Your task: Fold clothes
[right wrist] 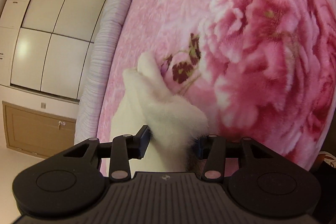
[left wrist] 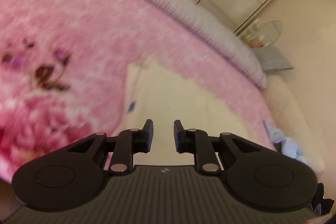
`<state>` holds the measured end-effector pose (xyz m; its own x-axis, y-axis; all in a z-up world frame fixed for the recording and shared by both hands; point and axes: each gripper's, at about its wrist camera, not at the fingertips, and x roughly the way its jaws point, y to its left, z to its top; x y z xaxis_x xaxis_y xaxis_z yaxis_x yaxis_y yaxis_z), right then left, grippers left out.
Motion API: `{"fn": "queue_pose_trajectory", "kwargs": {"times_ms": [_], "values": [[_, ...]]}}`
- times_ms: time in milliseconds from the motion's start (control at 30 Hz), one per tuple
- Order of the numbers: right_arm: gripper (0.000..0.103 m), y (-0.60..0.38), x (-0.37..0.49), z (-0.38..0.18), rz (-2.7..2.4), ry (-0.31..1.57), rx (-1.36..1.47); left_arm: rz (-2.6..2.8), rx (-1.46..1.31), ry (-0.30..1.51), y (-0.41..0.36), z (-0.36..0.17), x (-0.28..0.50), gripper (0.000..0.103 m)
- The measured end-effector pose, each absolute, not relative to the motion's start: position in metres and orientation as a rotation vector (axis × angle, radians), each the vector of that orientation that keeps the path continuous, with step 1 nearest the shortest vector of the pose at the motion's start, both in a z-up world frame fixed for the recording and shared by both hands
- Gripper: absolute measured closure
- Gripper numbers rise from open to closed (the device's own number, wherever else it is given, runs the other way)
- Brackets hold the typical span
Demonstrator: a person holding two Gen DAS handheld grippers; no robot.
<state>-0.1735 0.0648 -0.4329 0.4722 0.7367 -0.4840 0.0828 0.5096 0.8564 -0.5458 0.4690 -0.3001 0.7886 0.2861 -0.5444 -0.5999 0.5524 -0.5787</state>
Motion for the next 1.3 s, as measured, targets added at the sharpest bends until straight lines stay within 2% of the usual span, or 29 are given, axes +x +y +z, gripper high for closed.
{"fn": "queue_pose_trajectory", "kwargs": {"times_ms": [67, 133, 200, 267, 333, 400, 467, 567, 633, 700, 800, 900, 967, 1033, 1200, 1300], "values": [[0.056, 0.07, -0.171, -0.432, 0.484, 1.021, 0.953, 0.518, -0.781, 0.428, 0.473, -0.299, -0.528, 0.082], [0.057, 0.076, -0.168, -0.429, 0.468, 1.032, 0.925, 0.506, -0.793, 0.479, 0.484, -0.317, -0.508, 0.082], [0.065, 0.083, -0.164, -0.423, 0.444, 1.051, 0.877, 0.5, -0.803, 0.528, 0.494, -0.337, -0.491, 0.082], [0.073, 0.091, -0.162, -0.416, 0.418, 1.067, 0.815, 0.502, -0.813, 0.56, 0.503, -0.35, -0.483, 0.084], [0.076, 0.104, -0.161, -0.403, 0.391, 1.077, 0.716, 0.503, -0.822, 0.592, 0.511, -0.363, -0.476, 0.092], [0.078, 0.123, -0.165, -0.385, 0.373, 1.046, 0.553, 0.499, -0.848, 0.598, 0.518, -0.366, -0.477, 0.092], [0.081, 0.15, -0.183, -0.362, 0.41, 0.939, 0.342, 0.504, -0.864, 0.577, 0.521, -0.36, -0.488, 0.091], [0.088, 0.201, -0.241, -0.33, 0.603, 0.653, -0.001, 0.5, -0.886, 0.55, 0.52, -0.352, -0.504, 0.09], [0.088, 0.235, -0.279, -0.308, 0.718, 0.451, -0.227, 0.483, -0.93, 0.522, 0.519, -0.348, -0.517, 0.09], [0.088, 0.263, -0.312, -0.309, 0.856, 0.378, -0.354, 0.468, -0.973, 0.491, 0.517, -0.346, -0.527, 0.09], [0.081, 0.295, -0.34, -0.334, 1.002, 0.401, -0.488, 0.45, -1.041, 0.465, 0.513, -0.349, -0.54, 0.088], [0.061, 0.311, -0.346, -0.356, 1.074, 0.484, -0.56, 0.44, -1.09, 0.46, 0.509, -0.355, -0.549, 0.088], [0.033, 0.308, -0.347, -0.356, 1.124, 0.501, -0.553, 0.426, -1.123, 0.453, 0.507, -0.357, -0.552, 0.086], [0.024, 0.296, -0.347, -0.346, 1.188, 0.542, -0.489, 0.407, -1.164, 0.432, 0.505, -0.359, -0.553, 0.084], [0.021, 0.25, -0.311, -0.318, 1.201, 0.672, -0.187, 0.352, -1.222, 0.424, 0.501, -0.361, -0.534, 0.078], [0.028, 0.213, -0.27, -0.312, 1.068, 0.779, 0.077, 0.319, -1.26, 0.426, 0.501, -0.365, -0.514, 0.068]]}}
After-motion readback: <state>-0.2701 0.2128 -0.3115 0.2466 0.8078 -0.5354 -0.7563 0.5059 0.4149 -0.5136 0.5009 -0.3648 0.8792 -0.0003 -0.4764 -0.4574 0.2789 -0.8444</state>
